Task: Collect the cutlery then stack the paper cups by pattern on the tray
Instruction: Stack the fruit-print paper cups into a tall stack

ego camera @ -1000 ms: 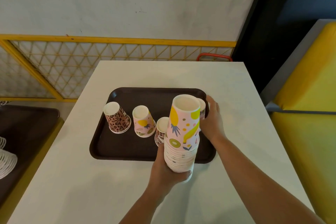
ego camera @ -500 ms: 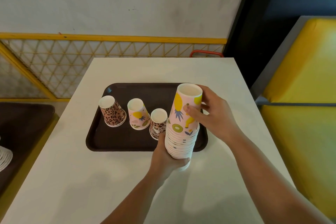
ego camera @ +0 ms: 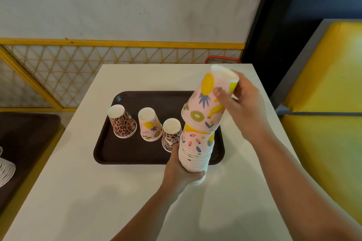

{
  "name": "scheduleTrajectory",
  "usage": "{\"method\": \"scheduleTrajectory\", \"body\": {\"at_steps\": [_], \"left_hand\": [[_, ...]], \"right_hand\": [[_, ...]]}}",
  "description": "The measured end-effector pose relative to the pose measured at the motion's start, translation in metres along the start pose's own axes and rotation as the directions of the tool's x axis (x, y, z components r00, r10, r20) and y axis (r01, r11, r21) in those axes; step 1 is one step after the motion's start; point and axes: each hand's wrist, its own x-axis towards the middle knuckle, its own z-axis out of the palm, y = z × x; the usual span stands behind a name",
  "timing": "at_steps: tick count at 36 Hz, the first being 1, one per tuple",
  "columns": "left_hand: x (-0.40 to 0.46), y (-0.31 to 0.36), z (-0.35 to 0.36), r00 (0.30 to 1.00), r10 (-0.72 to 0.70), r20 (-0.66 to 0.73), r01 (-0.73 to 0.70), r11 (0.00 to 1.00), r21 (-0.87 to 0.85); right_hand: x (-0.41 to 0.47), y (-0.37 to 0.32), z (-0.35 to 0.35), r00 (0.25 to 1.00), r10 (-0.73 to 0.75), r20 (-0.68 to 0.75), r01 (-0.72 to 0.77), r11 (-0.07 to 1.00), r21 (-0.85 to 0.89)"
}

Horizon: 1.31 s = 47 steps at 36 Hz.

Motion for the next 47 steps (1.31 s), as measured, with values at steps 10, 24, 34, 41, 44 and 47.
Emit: {"method": "scheduleTrajectory", "body": {"at_steps": [10, 24, 34, 41, 44, 47], "left_hand": [[0.0, -0.004, -0.005, 0.999, 0.001, -0.037, -0.001, 1.0, -0.02], [0.001, 0.003, -0.008, 1.0, 0.018, 0.006, -0.018, 0.999, -0.034], [0.003, 0.001, -0.005, 1.0, 0.022, 0.002, -0.022, 0.998, -0.057], [0.005, 0.002, 0.002, 1.0, 0.027, 0.011, -0.027, 0.999, -0.046], [0.003, 0.005, 0.005, 0.999, 0.033, 0.024, -0.032, 0.999, -0.04], [0.002, 0.006, 0.006, 0.999, 0.043, 0.022, -0.042, 0.998, -0.043]], "right_hand": [[0.048, 0.038, 0.001, 0.95, 0.027, -0.31, -0.022, 1.0, 0.02], [0.029, 0.123, 0.03, 0.981, 0.166, -0.098, -0.188, 0.941, -0.282], [-0.001, 0.067, 0.019, 0.995, 0.047, -0.087, -0.057, 0.992, -0.114], [-0.017, 0.029, 0.015, 0.967, 0.125, 0.223, -0.084, 0.979, -0.183], [-0.021, 0.025, 0.013, 0.969, 0.117, 0.218, -0.069, 0.974, -0.216], [-0.022, 0.024, 0.011, 0.978, 0.105, 0.182, -0.067, 0.977, -0.2]]}}
